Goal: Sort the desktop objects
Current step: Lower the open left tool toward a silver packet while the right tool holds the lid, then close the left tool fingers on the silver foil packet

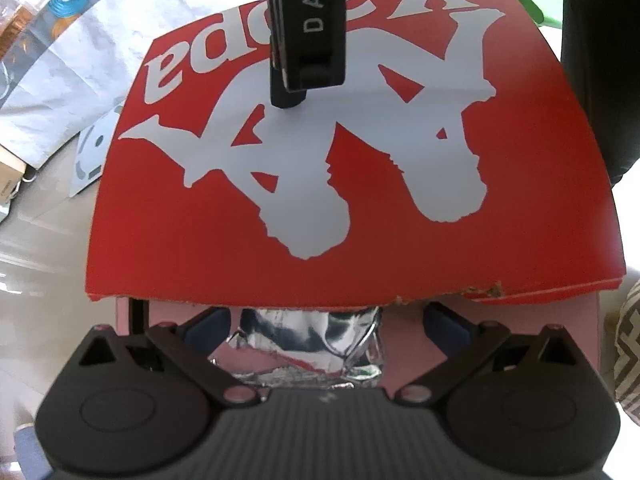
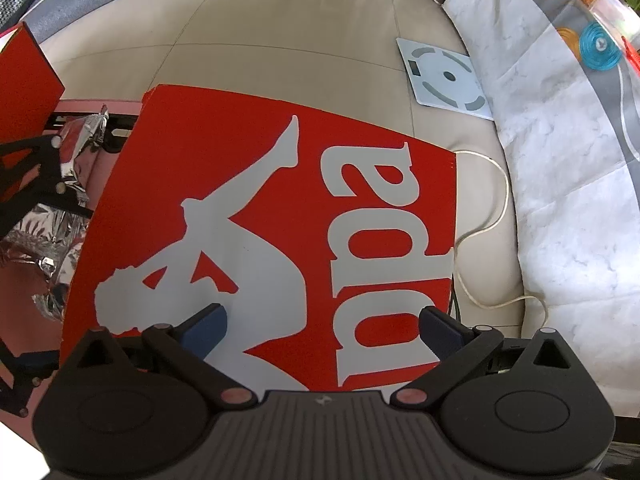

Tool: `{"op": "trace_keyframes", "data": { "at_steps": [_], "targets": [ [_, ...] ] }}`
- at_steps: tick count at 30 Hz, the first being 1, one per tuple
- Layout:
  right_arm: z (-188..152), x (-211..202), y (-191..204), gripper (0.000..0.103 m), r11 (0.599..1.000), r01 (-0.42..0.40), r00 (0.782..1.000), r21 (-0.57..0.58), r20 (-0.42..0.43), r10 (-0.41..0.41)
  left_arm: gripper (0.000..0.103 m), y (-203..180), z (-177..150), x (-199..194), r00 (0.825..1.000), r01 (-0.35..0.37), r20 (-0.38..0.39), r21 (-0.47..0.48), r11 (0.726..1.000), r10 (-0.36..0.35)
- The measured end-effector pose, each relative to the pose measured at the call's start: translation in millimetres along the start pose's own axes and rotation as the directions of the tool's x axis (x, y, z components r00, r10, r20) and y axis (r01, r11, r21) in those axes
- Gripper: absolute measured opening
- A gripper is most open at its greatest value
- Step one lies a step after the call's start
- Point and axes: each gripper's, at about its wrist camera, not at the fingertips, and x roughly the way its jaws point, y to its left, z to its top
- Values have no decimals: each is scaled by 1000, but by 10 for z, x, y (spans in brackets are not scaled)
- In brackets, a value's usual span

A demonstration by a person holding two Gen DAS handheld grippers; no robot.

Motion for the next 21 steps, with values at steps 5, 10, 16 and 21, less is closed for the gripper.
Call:
{"op": "trace_keyframes", "data": {
  "at_steps": [5, 10, 16, 21],
  "targets": [
    [18, 7, 11, 102, 1000, -3, 1000, -2, 0, 3, 96, 72, -5, 9, 1000, 29, 2, -26, 999, -29],
    [33, 13, 15, 102, 1000, -6, 1000, 0, -2, 6, 83, 111, 0, -25, 1000, 19, -1, -56, 998, -19],
    [36, 11, 21, 102, 1000, -5, 1000, 1, -3, 5, 74, 51, 7, -63, 1000, -7, -29, -83, 997, 5],
    [29, -4, 48, 102, 1000, 0, 1000, -4, 1, 0, 74, -13, 4, -70, 999, -30, -46, -161, 986, 23]
  ]
}}
